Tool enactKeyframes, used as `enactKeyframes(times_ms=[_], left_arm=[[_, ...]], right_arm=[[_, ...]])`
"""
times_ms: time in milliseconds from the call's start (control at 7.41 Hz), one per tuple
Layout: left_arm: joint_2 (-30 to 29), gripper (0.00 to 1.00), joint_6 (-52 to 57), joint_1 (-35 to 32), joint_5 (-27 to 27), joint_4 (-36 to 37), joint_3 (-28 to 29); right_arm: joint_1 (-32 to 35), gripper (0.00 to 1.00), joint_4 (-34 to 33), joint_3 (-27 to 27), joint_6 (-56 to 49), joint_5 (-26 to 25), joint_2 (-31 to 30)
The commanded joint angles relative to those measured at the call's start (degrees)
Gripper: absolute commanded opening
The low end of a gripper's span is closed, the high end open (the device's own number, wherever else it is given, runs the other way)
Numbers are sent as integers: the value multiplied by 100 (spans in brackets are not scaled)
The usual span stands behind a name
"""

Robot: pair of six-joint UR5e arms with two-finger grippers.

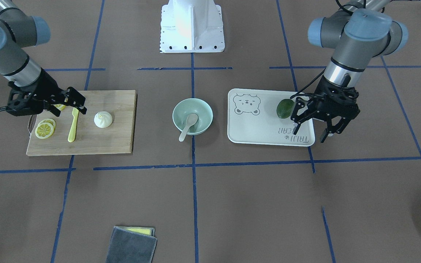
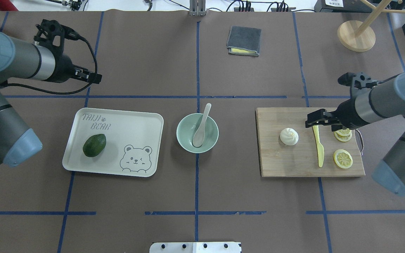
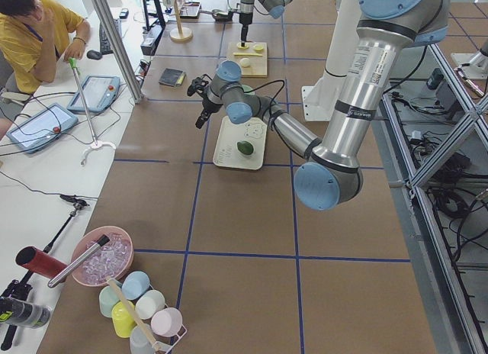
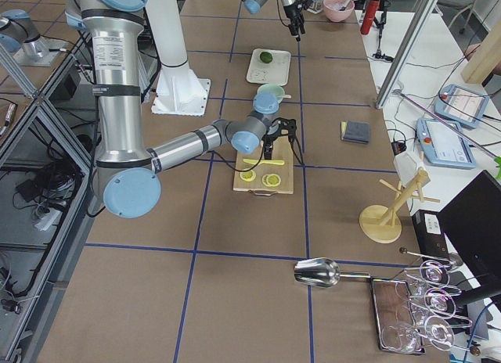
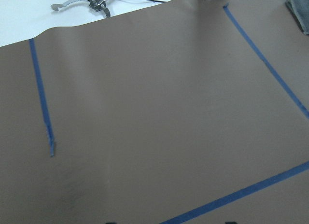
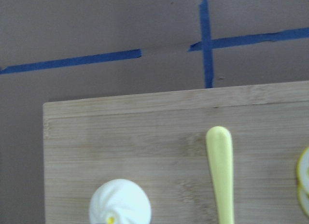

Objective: Put spoon and bun in bowl

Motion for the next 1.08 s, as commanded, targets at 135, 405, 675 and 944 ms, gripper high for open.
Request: enactKeyframes(times_ms=[135,405,675,944], left_arm=[[561,88,1506,-893,-1111,-51,-133],[569,92,1498,-938,-1130,-51,-211],[780,92,1506,-972,-1139,-51,-475],[780,92,1506,-973,-1130,-51,-476]], right_arm=[[-557,96,-1184,-11,55,-433,671],[-592,95,-1203,-159,2,-600,672],[-636,86,-1203,-169,11,-636,698],[-680,85,-1203,-213,2,-749,742]])
